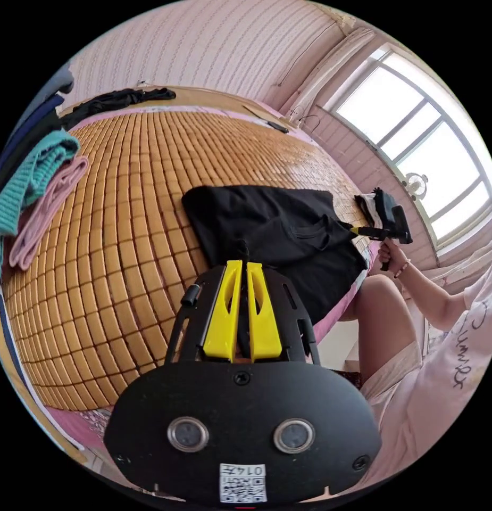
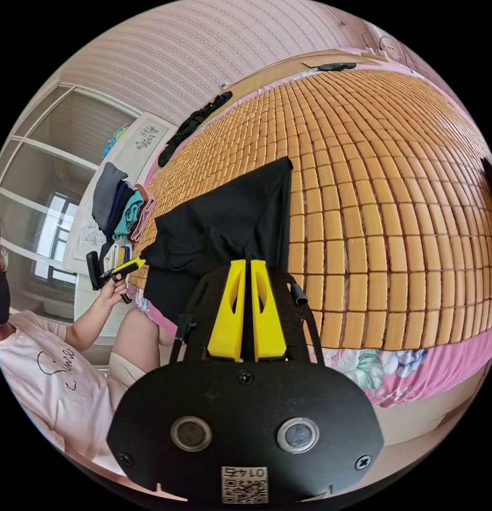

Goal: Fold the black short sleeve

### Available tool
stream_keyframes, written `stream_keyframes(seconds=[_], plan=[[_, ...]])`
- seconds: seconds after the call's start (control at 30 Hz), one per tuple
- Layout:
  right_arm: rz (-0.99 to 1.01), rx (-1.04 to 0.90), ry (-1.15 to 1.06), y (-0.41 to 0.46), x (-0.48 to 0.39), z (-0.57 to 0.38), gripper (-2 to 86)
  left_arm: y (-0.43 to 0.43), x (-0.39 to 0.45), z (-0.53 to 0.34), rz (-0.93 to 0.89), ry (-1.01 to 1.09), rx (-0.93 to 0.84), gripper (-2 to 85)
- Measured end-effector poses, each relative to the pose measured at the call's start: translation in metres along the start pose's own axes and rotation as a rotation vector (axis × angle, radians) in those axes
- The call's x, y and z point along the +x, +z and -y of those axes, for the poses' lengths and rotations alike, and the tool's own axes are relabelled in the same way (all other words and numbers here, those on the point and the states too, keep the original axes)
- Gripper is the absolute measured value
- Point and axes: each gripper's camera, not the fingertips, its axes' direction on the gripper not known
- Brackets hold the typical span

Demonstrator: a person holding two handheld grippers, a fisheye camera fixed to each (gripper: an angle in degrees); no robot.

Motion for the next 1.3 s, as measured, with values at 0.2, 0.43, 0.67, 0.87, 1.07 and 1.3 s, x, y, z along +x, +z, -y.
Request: stream_keyframes(seconds=[0.2, 0.43, 0.67, 0.87, 1.07, 1.3], plan=[[0.052, 0.087, -0.013, -0.009, -0.020, -0.001, 0.8, -0.004, 0.002, -0.012, -0.014, -0.014, 0.055, -0.9], [-0.030, 0.092, -0.115, -0.015, -0.056, -0.019, 1.4, -0.041, 0.016, -0.031, -0.087, -0.022, 0.169, -0.4], [-0.165, -0.094, -0.061, 0.029, -0.064, -0.043, 4.8, -0.012, 0.019, -0.069, 0.021, -0.089, 0.030, 5.0], [-0.233, -0.058, -0.203, 0.044, -0.130, -0.025, 10.1, -0.037, 0.065, -0.052, 0.150, 0.092, 0.138, 5.1], [-0.306, -0.193, -0.364, 0.134, -0.189, -0.001, 10.8, 0.026, 0.117, -0.017, 0.082, 0.196, 0.082, 8.4], [-0.374, -0.222, -0.341, 0.173, -0.203, -0.010, 2.9, 0.081, 0.134, -0.028, 0.097, 0.239, -0.012, 1.9]])
